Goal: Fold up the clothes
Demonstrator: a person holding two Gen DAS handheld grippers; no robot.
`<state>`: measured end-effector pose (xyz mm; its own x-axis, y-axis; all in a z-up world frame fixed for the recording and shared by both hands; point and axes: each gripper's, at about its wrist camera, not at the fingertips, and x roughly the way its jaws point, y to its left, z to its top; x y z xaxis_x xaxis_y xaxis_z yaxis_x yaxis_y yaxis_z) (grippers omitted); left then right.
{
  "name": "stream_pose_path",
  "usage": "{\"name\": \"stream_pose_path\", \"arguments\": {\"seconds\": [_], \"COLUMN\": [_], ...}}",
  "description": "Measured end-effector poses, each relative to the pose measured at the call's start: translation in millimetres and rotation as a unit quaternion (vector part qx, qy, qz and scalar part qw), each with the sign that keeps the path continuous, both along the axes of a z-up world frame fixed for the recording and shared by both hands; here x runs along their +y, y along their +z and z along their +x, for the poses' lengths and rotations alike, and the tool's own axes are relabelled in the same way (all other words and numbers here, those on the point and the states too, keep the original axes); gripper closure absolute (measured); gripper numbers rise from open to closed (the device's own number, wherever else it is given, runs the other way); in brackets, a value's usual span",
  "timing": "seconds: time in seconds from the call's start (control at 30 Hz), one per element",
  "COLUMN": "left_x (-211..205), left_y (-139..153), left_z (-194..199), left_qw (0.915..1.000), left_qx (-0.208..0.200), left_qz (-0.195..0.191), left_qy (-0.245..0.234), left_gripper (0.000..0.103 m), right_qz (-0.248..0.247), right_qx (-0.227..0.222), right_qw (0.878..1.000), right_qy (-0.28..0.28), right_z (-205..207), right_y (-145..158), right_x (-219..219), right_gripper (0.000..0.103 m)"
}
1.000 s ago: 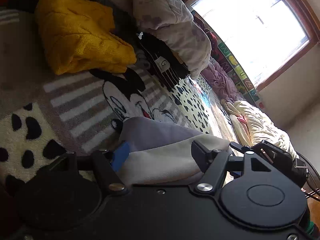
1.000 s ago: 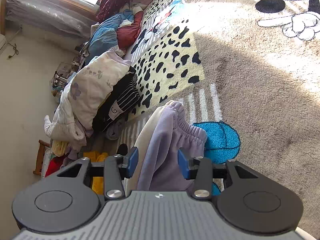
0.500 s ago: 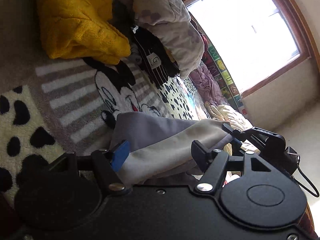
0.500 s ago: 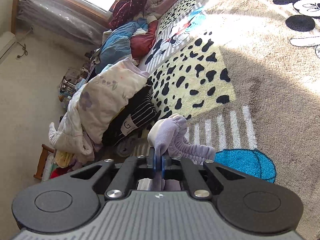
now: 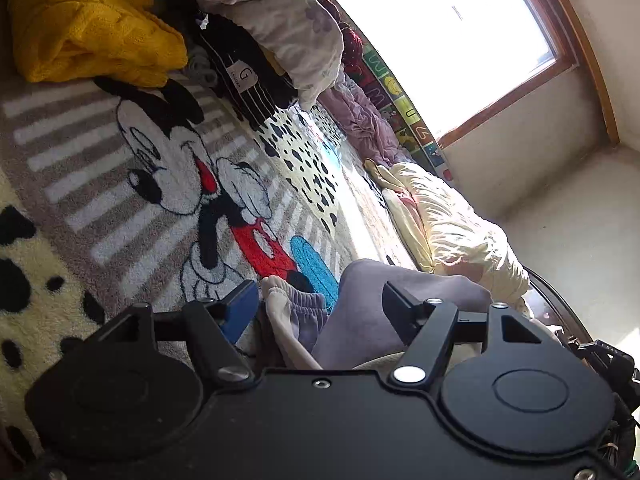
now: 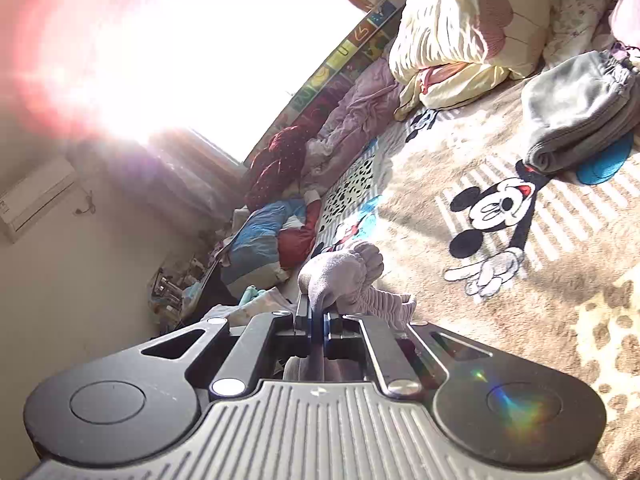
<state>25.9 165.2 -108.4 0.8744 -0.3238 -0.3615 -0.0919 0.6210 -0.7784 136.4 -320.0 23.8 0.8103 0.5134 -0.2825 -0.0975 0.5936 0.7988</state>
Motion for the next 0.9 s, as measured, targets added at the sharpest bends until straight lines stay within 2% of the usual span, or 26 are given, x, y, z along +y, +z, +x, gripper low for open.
{"name": "stream_pose_path", "arguments": {"seconds": [0.07, 0.17, 0.27, 0.37, 0.47, 0.63, 0.73, 0.8, 0.87, 0.9], "left_x": [-8.0, -17.2, -25.1, -30.7, -34.7, -58.5, -81.5, -96.0, -105.1, -109.2], "left_y": [-4.1, -11.0, -16.5, -19.9, -20.4, -13.5, -10.0, -13.4, -22.2, -24.9], "left_z": [3.9, 8.2, 13.9, 23.2, 39.1, 53.0, 45.2, 42.6, 44.7, 46.8], "left_qw": [0.9997, 0.9987, 0.9969, 0.9950, 0.9912, 0.9763, 0.9663, 0.9644, 0.9635, 0.9638], "left_qx": [0.017, 0.038, 0.064, 0.078, 0.100, 0.160, 0.195, 0.201, 0.207, 0.203], "left_qz": [0.004, 0.004, 0.006, -0.020, -0.054, -0.078, -0.053, -0.030, -0.031, -0.031], "left_qy": [-0.016, -0.032, -0.045, -0.060, -0.068, -0.123, -0.159, -0.170, -0.167, -0.170], "left_gripper": [0.035, 0.035, 0.035, 0.035, 0.035, 0.035, 0.035, 0.035, 0.035, 0.056], "right_qz": [0.004, 0.005, 0.012, 0.018, 0.017, 0.017, 0.011, 0.007, 0.004, 0.003], "right_qx": [0.031, 0.068, 0.095, 0.103, 0.102, 0.081, 0.062, 0.051, 0.044, 0.044], "right_qw": [0.998, 0.993, 0.989, 0.988, 0.989, 0.992, 0.994, 0.995, 0.996, 0.996], "right_qy": [-0.053, -0.095, -0.110, -0.111, -0.103, -0.092, -0.084, -0.080, -0.074, -0.072], "right_z": [-22.2, -45.7, -62.7, -74.1, -74.5, -61.3, -54.6, -51.9, -50.6, -49.8], "right_y": [-27.4, -66.5, -97.8, -114.6, -117.3, -97.3, -80.7, -73.0, -68.4, -68.5], "right_x": [-44.8, -81.6, -95.5, -96.7, -93.5, -91.6, -88.8, -87.4, -85.0, -83.6], "right_gripper": [0.096, 0.096, 0.096, 0.096, 0.096, 0.096, 0.096, 0.096, 0.096, 0.096]}}
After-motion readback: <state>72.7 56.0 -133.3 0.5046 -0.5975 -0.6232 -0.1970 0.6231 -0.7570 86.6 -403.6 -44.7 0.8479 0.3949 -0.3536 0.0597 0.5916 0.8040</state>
